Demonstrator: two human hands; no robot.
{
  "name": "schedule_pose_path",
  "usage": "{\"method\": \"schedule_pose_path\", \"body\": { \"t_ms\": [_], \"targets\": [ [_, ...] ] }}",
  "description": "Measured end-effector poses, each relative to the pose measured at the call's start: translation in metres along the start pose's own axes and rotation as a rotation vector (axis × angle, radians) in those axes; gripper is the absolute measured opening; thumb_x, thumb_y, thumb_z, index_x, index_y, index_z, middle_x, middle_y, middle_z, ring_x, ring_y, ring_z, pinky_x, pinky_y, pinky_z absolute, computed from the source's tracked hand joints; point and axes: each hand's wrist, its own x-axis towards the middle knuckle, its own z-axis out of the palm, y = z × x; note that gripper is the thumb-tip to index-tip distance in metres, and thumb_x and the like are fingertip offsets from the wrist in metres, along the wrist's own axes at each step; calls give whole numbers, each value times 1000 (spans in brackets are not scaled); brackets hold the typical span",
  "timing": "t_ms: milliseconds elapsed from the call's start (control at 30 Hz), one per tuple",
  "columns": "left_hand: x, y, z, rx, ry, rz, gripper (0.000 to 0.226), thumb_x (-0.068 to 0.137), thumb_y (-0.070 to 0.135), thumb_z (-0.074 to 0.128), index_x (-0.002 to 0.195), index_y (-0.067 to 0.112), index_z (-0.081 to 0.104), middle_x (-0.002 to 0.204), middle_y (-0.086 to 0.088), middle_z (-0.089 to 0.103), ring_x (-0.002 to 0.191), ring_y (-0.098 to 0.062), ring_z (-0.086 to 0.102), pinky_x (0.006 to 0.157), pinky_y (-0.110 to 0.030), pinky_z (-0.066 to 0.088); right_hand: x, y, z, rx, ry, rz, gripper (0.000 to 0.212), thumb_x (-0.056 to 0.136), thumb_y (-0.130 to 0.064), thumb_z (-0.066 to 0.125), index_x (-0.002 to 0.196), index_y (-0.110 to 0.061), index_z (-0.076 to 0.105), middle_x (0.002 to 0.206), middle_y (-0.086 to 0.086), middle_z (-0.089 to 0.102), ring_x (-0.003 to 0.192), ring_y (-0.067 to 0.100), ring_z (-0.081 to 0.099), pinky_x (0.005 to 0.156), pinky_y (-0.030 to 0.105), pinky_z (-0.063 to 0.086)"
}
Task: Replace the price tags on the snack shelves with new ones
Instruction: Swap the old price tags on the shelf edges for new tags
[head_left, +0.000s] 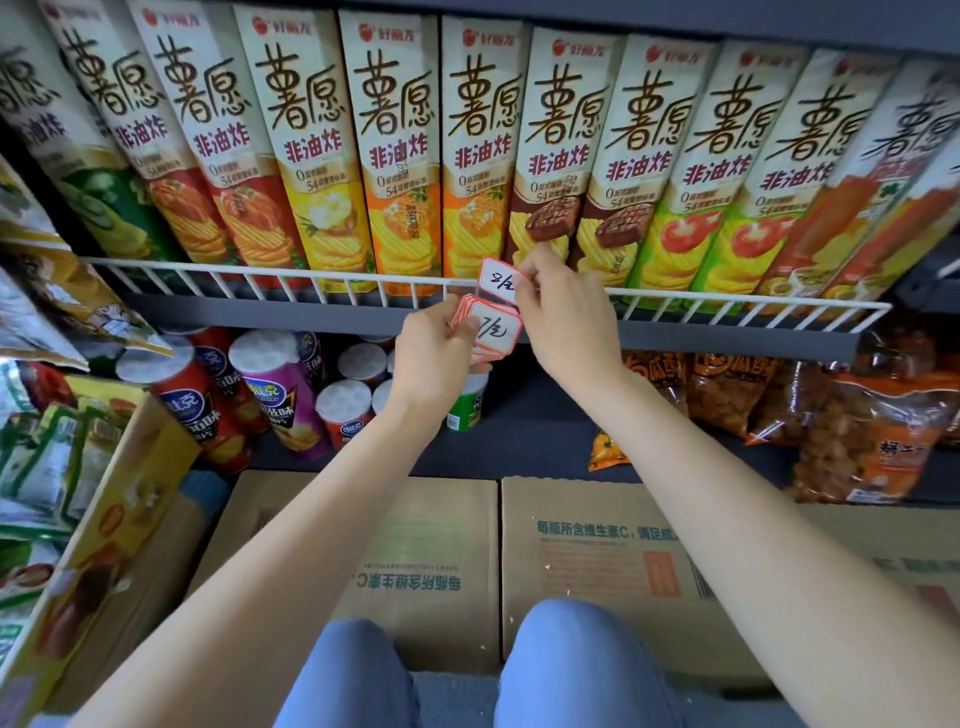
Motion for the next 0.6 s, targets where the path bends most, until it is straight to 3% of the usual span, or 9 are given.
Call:
{"method": "schedule_pose_path", "body": {
  "t_ms": [100, 200, 400, 600],
  "targets": [
    [2, 1, 6, 1, 91, -22, 24, 93, 13, 47, 107, 7, 65, 97, -12, 71, 88, -28, 68, 79, -45, 57, 1, -1, -1, 3, 20, 14, 18, 98, -23, 41, 102, -10, 53, 94, 11, 70, 81, 31, 61, 51, 33, 33],
    [0, -3, 0, 30, 135, -58, 29, 94, 12, 45, 120, 9, 60, 100, -7, 68, 87, -21, 67, 75, -36, 59, 1, 1, -3, 18, 15, 39, 18, 98, -24, 41, 102, -11, 52, 100, 12, 70, 86, 31, 63, 47, 30, 34],
    [-2, -4, -14, 158, 31, -19, 40, 95, 9, 46, 134, 15, 48, 106, -3, 61, 89, -19, 66, 79, -34, 57, 5, -1, -7, -4, -4, 26, 19, 99, -24, 40, 104, -11, 52, 111, 15, 67, 94, 33, 62, 42, 23, 27],
    [-6, -4, -15, -33, 1, -100, 42, 94, 5, 48, 135, 12, 47, 109, -10, 65, 99, -24, 66, 86, -41, 55, 9, 0, -9, 2, -47, 20, 16, 98, -21, 41, 100, -10, 53, 115, 14, 65, 100, 32, 60, 43, 21, 26]
  ]
}}
